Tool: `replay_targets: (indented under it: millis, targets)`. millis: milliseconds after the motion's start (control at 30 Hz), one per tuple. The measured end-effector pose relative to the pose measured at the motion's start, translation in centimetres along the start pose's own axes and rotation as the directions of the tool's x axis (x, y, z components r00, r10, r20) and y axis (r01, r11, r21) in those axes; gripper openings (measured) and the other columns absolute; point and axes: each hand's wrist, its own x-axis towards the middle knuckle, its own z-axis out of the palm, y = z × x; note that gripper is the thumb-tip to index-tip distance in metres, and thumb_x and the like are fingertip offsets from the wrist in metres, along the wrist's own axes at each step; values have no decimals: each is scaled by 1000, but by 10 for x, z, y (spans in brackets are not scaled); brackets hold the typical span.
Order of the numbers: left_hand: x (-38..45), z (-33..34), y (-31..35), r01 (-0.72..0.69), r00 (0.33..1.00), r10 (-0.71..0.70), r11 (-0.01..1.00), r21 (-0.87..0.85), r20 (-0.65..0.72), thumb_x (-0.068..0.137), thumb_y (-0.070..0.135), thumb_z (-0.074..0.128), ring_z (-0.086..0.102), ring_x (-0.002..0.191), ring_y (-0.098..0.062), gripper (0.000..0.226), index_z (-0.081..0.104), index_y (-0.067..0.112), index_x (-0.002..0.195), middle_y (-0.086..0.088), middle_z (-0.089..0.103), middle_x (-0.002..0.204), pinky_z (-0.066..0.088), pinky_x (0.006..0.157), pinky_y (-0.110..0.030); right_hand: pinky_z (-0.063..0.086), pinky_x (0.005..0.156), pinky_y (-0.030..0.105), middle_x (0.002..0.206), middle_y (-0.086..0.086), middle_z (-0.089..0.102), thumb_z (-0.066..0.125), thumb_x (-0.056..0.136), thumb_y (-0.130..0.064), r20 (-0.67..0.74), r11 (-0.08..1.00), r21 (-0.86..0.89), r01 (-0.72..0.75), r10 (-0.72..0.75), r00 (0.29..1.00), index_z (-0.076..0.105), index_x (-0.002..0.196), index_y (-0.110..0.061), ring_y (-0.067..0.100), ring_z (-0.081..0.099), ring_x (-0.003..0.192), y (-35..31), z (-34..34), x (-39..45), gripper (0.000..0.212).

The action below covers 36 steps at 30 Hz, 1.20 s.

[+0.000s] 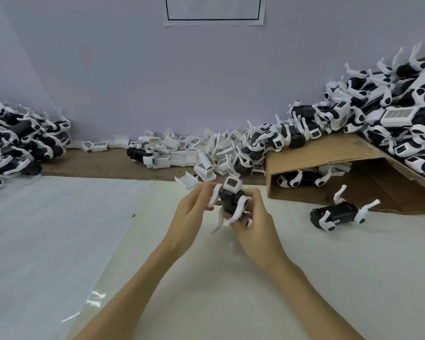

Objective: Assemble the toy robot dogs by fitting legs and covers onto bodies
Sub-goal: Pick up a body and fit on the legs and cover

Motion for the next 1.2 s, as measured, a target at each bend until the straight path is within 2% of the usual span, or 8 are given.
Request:
replay_targets:
  millis: [167, 267, 333, 433, 633, 900, 1067, 1200]
  targets:
    - [-1, 6, 0, -46, 998, 45, 998, 43, 33, 103, 57, 55, 71, 100, -27, 45, 74, 17, 108, -5, 75, 102, 55, 94, -48, 57, 91, 36, 118, -16, 66, 76, 95, -17, 56, 973, -191, 132, -124, 991, 52, 121, -37, 9, 64, 115, -1, 0, -2, 40]
    - [-1, 2, 1, 59, 995, -49, 991, -116, 91, 105, 59, 48, 71, 115, -22, 48, 74, 21, 117, -5, 76, 118, 55, 99, -34, 49, 88, 18, 114, -23, 61, 78, 92, -16, -34, 949, -234, 210, -223, 974, 54, 117, -39, 9, 58, 114, -3, -4, -1, 42]
    - [2, -4, 2, 102, 989, -85, 984, -146, 120, 105, 63, 42, 65, 129, -24, 51, 73, 28, 126, -2, 73, 132, 48, 112, -48, 46, 84, 14, 113, -26, 58, 82, 89, -18, -70, 928, -272, 256, -284, 956, 56, 115, -41, 9, 57, 111, -5, -6, 0, 43]
    - [2, -11, -2, 80, 985, -66, 993, -88, 159, 106, 67, 35, 60, 137, -26, 57, 68, 32, 136, 0, 68, 143, 35, 120, -66, 48, 83, 17, 112, -27, 57, 83, 87, -21, -65, 920, -272, 281, -309, 949, 55, 113, -44, 12, 57, 111, -8, -5, -2, 45]
    - [13, -12, 8, 162, 962, -129, 980, -120, 241, 97, 71, 45, 59, 137, -25, 66, 65, 23, 138, -2, 68, 141, 38, 120, -57, 61, 81, 38, 117, -12, 62, 87, 84, -22, -73, 976, -126, 178, -188, 979, 50, 130, -50, 13, 61, 115, -9, -5, -3, 65]
    - [1, 2, -4, 38, 967, -72, 990, -139, -245, 108, 65, 35, 72, 90, -20, 64, 80, 23, 89, -3, 78, 88, 51, 78, -36, 53, 95, 39, 122, -6, 54, 88, 74, -3, 66, 722, -536, 437, -480, 875, 56, 137, -19, 22, 49, 116, -9, 9, -4, 73]
    - [4, -11, -2, -156, 890, 88, 981, -119, -448, 113, 43, 47, 66, 68, -23, 68, 69, 12, 56, -16, 70, 67, 53, 85, -38, 42, 98, 8, 140, -28, 41, 86, 78, -54, 216, 974, -186, 130, -88, 972, 36, 149, -46, -3, 41, 133, -8, 18, -11, 86]
    - [6, -31, 3, -301, 896, 214, 937, -179, -389, 114, 42, 38, 71, 70, -33, 75, 67, -2, 61, -26, 70, 70, 58, 75, -34, 42, 103, 14, 119, -31, 65, 86, 83, -43, 185, 984, -165, 60, -29, 982, 59, 130, -43, -6, 58, 120, -8, 10, -7, 54]
